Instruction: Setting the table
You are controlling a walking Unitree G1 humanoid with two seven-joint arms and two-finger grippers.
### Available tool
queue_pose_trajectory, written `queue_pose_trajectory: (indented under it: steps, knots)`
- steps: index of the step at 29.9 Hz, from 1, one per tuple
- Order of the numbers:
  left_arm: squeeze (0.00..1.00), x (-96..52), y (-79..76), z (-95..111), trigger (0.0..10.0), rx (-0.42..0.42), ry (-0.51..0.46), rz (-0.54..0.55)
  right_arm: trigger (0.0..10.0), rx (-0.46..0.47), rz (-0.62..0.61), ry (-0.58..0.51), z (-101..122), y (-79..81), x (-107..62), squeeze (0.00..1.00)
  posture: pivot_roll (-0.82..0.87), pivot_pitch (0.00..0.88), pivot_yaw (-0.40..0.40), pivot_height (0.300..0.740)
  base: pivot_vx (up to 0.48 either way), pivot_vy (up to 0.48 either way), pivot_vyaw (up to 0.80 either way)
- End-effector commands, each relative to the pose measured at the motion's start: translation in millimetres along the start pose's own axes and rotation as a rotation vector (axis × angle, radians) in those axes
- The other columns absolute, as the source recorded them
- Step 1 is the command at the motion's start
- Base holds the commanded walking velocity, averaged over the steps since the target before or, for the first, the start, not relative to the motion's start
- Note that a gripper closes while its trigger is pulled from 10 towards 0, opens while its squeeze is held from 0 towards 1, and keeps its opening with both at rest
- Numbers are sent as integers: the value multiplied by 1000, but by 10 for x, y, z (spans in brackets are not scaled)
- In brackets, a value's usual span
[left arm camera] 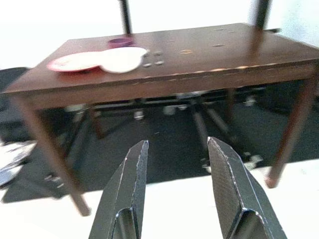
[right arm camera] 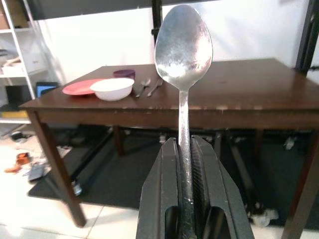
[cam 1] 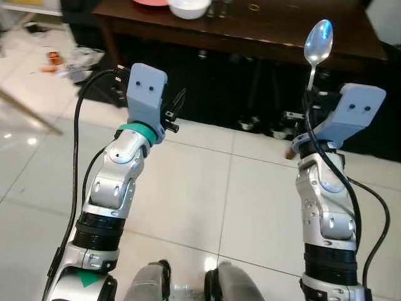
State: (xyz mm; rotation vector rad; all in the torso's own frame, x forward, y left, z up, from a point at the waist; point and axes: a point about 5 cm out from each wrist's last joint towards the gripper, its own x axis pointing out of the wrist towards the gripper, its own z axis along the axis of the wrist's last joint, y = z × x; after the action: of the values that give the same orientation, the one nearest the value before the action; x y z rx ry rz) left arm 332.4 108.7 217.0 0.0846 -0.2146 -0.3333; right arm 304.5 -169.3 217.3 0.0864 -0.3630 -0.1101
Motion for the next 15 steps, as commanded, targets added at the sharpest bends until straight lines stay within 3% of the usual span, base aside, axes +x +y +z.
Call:
queue_pose_trajectory:
  steps: [1,15]
  knots:
    - [0,6,-59,-24,10000,6,10,-23,10000,7,-24,10,-24,-61,-28,0,-25,59,35,740,-304,0,0]
    - [0,10,-62,-18,10000,6,10,-28,10000,8,-26,13,-26,-62,-37,0,-27,68,38,740,-304,0,0]
